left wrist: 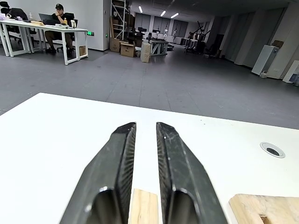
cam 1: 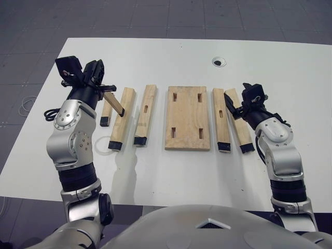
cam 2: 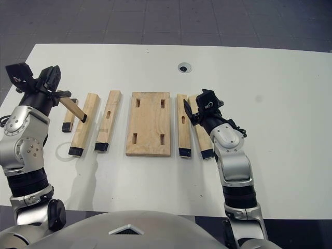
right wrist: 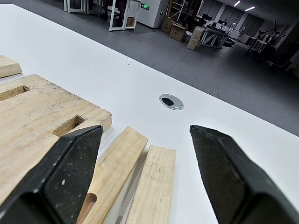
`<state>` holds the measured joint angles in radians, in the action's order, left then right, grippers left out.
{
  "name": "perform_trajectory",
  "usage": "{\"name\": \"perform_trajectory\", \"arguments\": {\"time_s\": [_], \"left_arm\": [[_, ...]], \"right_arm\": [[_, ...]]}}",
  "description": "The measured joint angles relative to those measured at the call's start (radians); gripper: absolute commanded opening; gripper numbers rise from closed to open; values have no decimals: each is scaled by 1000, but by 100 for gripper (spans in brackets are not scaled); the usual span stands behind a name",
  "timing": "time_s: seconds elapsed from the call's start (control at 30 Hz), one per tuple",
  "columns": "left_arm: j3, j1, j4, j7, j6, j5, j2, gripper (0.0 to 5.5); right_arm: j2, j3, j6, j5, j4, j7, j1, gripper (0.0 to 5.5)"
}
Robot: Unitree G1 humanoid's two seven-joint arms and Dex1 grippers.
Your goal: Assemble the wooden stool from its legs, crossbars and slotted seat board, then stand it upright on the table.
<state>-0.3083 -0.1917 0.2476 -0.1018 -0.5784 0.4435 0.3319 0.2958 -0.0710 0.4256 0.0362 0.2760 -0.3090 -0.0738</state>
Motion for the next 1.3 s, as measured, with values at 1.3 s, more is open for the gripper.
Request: {"name": "perform_trajectory", "arguments": {"time_s": [1.3], "left_arm": [[9,-40,-143,-66,129,-93,47,79]], "right_arm": [[-2,0,12,0,-6,2,-11,343]]}}
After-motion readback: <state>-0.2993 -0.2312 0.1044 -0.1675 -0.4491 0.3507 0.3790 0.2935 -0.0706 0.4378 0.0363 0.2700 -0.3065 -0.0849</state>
